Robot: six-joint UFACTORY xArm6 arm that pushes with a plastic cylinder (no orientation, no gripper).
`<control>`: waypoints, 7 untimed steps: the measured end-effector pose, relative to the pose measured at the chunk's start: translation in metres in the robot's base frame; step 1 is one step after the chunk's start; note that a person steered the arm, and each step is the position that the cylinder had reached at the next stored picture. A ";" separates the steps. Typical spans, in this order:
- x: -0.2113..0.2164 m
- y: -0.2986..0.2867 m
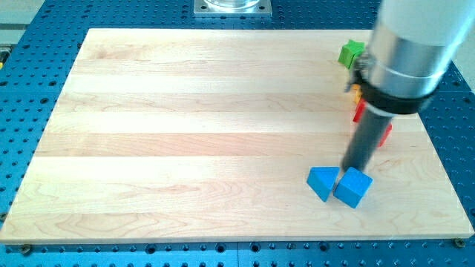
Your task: Slide the red blocks diagonally top right to the blue cube
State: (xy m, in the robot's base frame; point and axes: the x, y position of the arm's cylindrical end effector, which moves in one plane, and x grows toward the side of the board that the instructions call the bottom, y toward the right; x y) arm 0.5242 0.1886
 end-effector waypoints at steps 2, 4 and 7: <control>-0.059 0.080; -0.081 0.046; -0.106 -0.020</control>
State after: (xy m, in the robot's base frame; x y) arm 0.4180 0.1684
